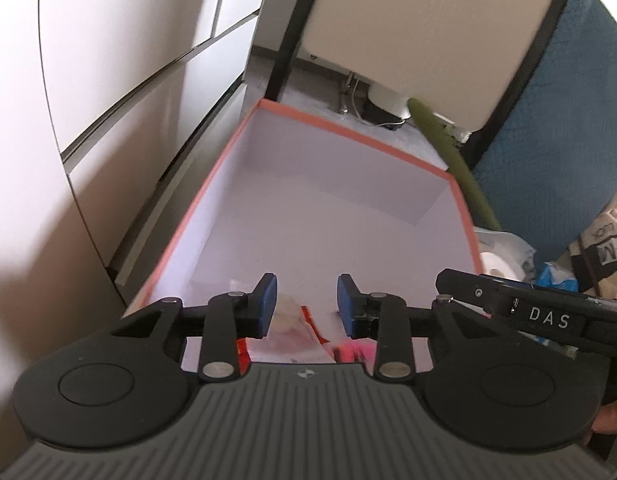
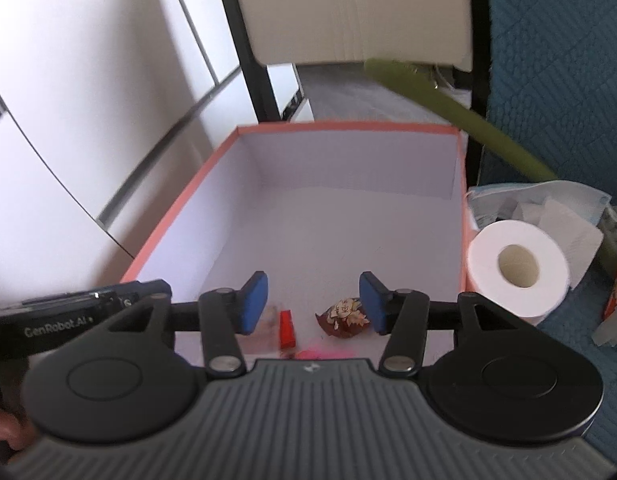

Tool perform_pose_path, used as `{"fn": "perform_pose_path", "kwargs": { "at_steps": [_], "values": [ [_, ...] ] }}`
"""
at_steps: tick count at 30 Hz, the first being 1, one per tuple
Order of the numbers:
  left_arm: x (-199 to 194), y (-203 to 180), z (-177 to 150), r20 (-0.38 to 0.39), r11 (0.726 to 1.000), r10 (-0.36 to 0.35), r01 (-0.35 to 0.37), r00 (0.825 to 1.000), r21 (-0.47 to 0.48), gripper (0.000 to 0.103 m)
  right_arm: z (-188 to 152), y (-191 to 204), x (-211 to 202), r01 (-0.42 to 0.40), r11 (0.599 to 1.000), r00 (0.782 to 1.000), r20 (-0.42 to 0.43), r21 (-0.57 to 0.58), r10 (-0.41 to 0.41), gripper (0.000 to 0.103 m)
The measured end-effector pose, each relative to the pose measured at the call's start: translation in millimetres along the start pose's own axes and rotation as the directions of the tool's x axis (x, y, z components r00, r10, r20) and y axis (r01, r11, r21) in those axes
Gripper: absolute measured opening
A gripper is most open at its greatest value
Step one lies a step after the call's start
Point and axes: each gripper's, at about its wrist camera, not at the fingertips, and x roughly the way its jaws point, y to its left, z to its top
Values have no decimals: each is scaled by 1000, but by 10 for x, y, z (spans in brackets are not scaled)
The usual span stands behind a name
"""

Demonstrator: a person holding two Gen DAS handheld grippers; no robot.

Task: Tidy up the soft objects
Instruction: 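Open both tools to drop the ribbon toy and cotton-pad bag into the box, then move both tools back toward the items on the chair seat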

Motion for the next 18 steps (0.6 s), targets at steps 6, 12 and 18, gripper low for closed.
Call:
{"fn": "perform_pose_path", "kwargs": {
  "at_steps": [6, 12, 18],
  "values": [
    [-150, -322, -101, 45, 998, -30, 27, 999, 54, 38, -52, -196, -360, 11, 1000, 997, 81, 6, -11, 54],
    [-334, -657, -169, 80, 990, -72, 62, 994, 127, 38, -141, -368, -728, 56, 998, 987, 149, 3, -55, 54],
    [-383, -964, -333, 78, 979, -149, 135, 986, 153, 38, -289, -520, -1032, 88, 996, 977, 196, 16, -89, 54]
  ]
}}
